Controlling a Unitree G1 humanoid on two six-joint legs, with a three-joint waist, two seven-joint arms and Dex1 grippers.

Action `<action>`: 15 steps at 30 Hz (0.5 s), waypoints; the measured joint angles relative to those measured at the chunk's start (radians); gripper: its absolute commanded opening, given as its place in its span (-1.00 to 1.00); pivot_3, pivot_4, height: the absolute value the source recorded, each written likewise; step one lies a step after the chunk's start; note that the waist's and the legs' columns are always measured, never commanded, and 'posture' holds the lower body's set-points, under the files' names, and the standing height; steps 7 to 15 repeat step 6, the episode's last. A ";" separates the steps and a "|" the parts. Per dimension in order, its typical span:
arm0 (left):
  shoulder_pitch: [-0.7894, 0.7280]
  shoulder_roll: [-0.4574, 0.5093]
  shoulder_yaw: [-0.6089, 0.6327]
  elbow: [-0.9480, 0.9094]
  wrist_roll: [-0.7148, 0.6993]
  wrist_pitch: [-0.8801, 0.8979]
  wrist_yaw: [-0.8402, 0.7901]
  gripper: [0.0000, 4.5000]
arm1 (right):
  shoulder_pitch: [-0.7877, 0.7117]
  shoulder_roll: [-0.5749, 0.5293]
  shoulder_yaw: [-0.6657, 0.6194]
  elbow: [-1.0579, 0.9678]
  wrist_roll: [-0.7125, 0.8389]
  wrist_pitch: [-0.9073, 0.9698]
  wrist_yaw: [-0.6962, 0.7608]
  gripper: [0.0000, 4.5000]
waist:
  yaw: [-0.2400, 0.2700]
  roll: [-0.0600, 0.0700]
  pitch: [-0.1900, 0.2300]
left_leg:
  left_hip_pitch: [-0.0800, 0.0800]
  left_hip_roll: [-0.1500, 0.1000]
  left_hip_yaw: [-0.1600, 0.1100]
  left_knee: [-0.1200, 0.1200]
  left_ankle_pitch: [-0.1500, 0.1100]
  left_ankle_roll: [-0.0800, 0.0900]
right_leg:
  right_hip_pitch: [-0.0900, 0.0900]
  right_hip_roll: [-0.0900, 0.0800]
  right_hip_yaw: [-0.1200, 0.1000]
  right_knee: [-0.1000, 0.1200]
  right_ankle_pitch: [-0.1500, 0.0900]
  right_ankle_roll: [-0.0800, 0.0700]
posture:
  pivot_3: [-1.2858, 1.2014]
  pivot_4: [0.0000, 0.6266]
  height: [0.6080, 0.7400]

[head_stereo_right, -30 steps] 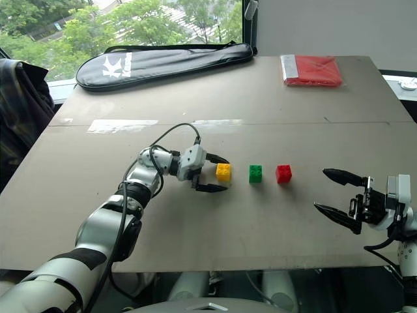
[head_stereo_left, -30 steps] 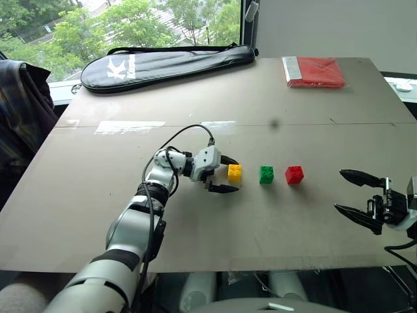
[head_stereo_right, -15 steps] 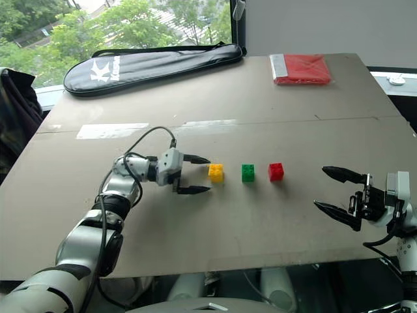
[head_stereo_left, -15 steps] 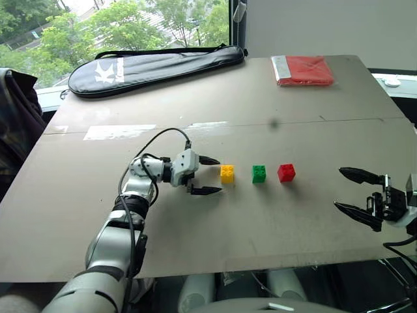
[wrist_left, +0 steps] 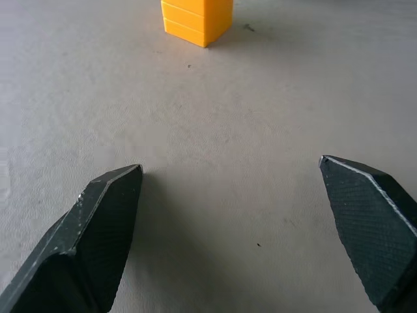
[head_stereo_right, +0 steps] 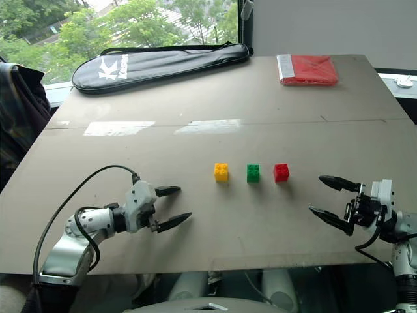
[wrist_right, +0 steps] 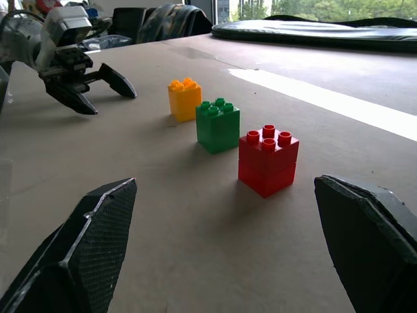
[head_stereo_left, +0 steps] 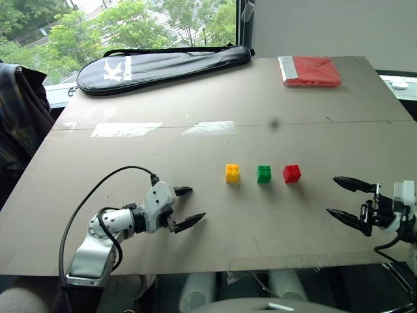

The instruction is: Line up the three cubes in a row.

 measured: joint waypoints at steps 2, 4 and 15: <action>0.046 -0.032 0.003 -0.036 0.000 0.003 0.060 0.97 | 0.010 0.000 0.009 -0.001 -0.047 -0.006 -0.057 1.00 | 0.001 0.000 0.000 | 0.000 0.000 0.000 0.000 0.000 0.000 | 0.000 0.001 0.000 0.000 0.000 0.000 | 0.03 -0.52 0.49; 0.078 -0.051 0.002 -0.060 0.000 0.000 0.094 0.97 | 0.022 0.000 0.016 -0.001 -0.073 -0.009 -0.094 1.00 | 0.001 0.000 0.000 | 0.000 0.000 0.000 0.000 0.000 0.000 | 0.000 0.001 0.000 0.000 0.000 0.000 | 0.03 -0.52 0.49; 0.111 -0.061 -0.005 -0.085 0.001 -0.003 0.125 0.97 | 0.031 0.000 0.020 -0.002 -0.091 -0.009 -0.131 1.00 | 0.001 0.000 0.000 | 0.000 0.000 0.001 0.000 0.000 0.000 | 0.000 0.001 0.001 0.000 0.000 0.000 | 0.03 -0.52 0.49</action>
